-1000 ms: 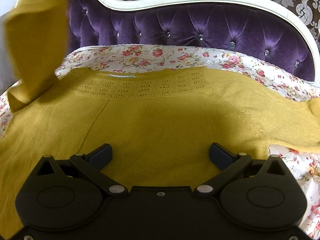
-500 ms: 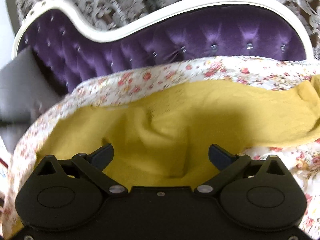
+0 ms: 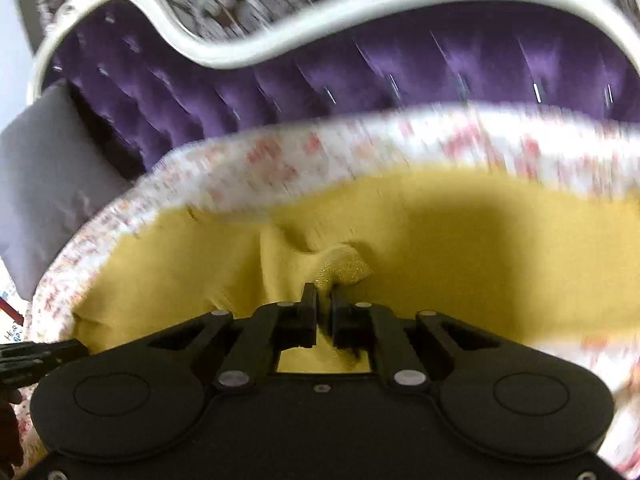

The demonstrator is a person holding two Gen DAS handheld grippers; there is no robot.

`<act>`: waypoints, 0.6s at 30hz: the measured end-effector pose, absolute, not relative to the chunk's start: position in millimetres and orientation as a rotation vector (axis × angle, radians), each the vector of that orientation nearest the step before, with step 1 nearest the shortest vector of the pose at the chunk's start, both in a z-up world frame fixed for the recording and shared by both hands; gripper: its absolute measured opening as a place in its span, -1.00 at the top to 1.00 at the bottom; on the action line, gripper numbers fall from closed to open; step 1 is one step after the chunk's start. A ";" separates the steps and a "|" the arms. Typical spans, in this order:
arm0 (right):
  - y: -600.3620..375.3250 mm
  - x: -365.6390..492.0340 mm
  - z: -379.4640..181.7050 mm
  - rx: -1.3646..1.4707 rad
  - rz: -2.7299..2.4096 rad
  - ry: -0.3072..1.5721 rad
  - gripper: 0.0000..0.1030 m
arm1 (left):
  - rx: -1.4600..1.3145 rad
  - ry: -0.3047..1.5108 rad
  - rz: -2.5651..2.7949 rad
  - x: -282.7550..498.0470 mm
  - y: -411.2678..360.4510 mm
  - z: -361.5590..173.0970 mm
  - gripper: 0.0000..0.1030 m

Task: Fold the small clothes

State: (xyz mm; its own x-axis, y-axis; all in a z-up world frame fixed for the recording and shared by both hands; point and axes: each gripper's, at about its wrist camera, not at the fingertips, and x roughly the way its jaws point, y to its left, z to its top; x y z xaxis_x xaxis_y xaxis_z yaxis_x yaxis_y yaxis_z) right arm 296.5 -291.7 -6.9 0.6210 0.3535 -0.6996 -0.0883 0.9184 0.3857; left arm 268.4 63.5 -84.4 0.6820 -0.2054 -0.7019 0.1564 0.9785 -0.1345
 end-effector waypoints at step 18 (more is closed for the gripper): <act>-331.5 327.9 -10.8 0.142 0.061 0.978 0.44 | -0.023 0.756 -0.015 286.8 68.1 -92.8 0.53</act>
